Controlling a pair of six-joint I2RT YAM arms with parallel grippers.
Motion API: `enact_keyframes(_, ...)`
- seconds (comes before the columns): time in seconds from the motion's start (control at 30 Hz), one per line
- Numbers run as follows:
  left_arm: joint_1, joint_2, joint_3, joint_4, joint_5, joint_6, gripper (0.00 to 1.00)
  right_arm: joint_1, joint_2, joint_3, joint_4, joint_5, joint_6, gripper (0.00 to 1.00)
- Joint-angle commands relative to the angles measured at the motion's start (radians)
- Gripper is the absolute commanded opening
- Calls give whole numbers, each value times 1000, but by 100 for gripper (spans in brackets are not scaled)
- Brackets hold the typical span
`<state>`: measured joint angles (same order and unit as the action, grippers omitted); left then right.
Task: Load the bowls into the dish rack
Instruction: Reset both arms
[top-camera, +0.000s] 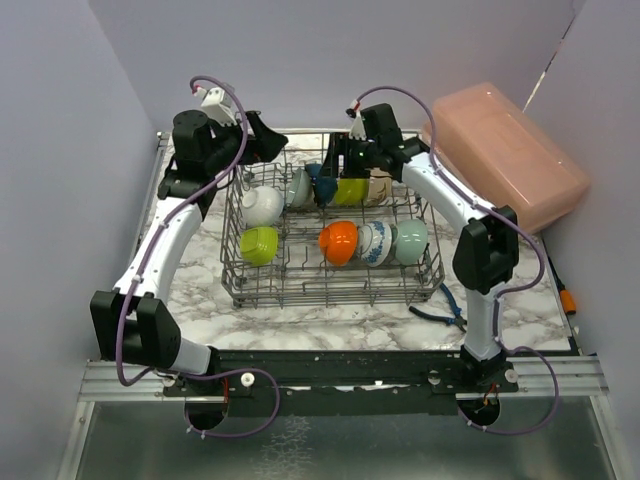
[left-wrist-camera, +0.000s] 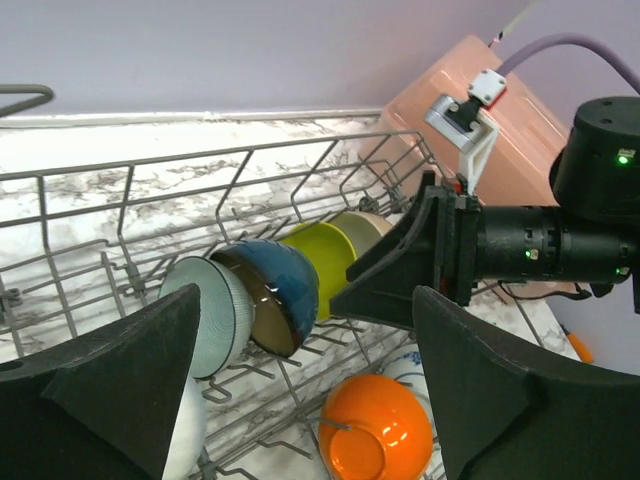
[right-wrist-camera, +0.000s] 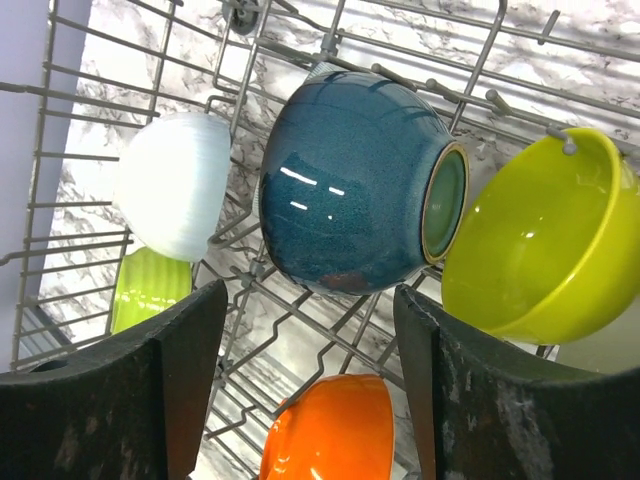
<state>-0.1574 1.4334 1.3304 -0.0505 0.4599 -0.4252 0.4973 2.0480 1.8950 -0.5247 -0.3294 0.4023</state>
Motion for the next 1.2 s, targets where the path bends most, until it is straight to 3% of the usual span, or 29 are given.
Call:
enact_keyframes(0.0, 51, -51, 6, -5, 14, 8, 89, -27, -63, 40, -31, 7, -20, 72)
enact_keyframes(0.17, 136, -74, -18, -5, 36, -7, 94, -136, -127, -2, 15, -117, 15, 74)
enact_keyframes(0.37, 295, -113, -93, 14, 47, -31, 99, -301, -269, -151, 72, -81, 24, 80)
enact_keyframes(0.5, 374, -154, -182, 39, -7, -32, 99, -401, -394, -306, 115, 36, 14, 86)
enact_keyframes(0.63, 390, -221, -311, 88, -171, -9, 99, -461, -548, -489, 182, 210, 9, 94)
enact_keyframes(0.87, 394, -249, -535, 241, -436, -55, 99, -468, -764, -913, 383, 557, 64, 96)
enact_keyframes(1.17, 397, -208, -748, 528, -585, -25, 99, -468, -857, -1295, 672, 799, 74, 96)
